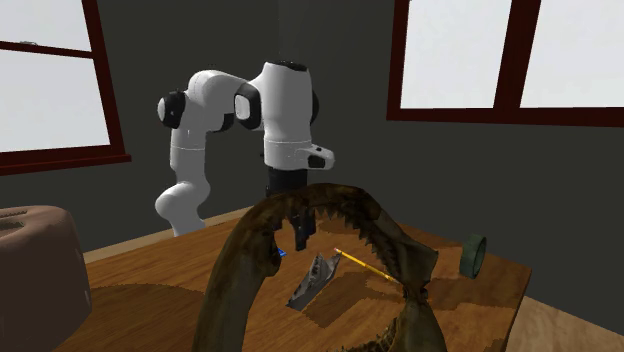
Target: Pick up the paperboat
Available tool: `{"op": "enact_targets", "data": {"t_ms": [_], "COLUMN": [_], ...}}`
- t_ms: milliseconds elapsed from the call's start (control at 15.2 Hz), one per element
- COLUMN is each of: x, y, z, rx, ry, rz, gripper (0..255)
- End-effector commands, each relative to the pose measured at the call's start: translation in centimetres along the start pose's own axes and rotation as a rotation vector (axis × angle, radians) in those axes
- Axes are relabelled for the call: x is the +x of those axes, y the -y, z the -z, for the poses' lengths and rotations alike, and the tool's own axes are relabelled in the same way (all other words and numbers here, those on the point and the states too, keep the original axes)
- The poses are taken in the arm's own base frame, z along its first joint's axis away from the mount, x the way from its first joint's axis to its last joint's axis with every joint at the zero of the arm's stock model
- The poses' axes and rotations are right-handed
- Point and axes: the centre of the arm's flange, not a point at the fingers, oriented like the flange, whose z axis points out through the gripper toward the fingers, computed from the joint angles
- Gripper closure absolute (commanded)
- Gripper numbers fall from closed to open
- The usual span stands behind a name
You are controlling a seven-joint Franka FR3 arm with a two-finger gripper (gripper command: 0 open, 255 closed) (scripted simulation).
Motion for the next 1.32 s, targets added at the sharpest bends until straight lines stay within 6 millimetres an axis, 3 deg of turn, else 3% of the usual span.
{"op": "enact_targets", "data": {"t_ms": [0, 264, 858, 924, 1254], "x": [0.4, 0.9, 0.8, 0.8, 0.8], "y": [-2.8, -7.6, -7.8, -7.9, -7.8], "z": [-0.6, -1.5, -5.5, -5.5, -5.5], "rx": [0.008, 0.021, 0.021, 0.021, 0.021], "ry": [0.000, 0.002, 0.002, 0.002, 0.002], "rz": [0.051, 0.126, 0.126, 0.126, 0.126], "gripper": [0, 0, 0, 255, 255]}}
